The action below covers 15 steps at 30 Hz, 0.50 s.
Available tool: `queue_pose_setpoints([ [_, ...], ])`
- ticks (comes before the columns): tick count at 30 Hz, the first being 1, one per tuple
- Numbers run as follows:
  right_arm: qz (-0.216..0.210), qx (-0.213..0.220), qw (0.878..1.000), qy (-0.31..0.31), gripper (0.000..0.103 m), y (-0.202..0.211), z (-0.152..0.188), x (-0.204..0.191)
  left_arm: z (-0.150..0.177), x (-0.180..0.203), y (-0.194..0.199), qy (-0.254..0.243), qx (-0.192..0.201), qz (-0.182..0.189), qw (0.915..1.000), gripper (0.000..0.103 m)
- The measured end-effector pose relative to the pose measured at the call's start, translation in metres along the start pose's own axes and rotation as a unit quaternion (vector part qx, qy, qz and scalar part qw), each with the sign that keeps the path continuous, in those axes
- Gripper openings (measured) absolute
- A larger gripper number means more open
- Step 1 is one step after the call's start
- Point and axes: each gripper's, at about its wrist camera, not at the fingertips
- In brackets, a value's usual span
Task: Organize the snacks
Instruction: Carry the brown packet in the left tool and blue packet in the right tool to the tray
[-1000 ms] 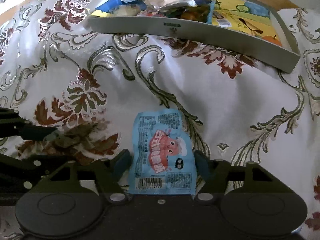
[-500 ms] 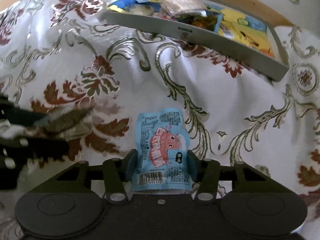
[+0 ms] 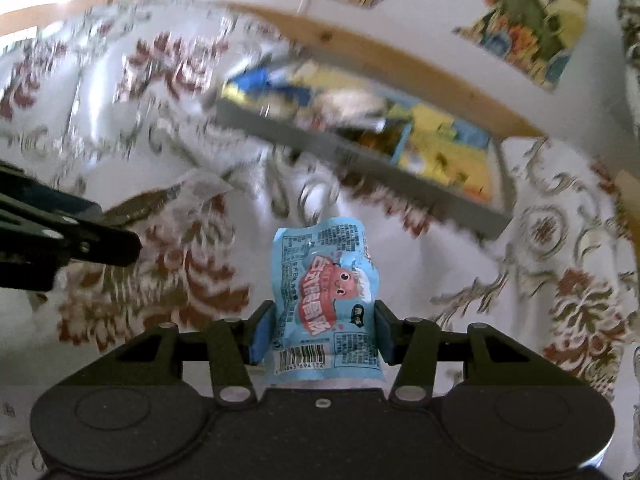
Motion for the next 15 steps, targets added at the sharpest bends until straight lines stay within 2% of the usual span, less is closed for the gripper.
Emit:
queue_pose_setpoints([
  [7,0.023,0.088,0.995,-0.039,0.053,0.005,-0.017,0.019,-0.045,0.001,-0.004,0.013,0.042,-0.026,0.9987,0.048],
  [15,0.049,0.162,0.98,-0.107,0.053,-0.023,-0.05,0.065,-0.116,0.01,-0.035,0.0,0.071,-0.042,0.9966,0.048],
])
Point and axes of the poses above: each gripper's, at about its wrist camera, not at the fingertips, and y roughly against the way its jaws point, x to its right, z to its underside, and after that the axes turned 4 degrees about -y, right-handed
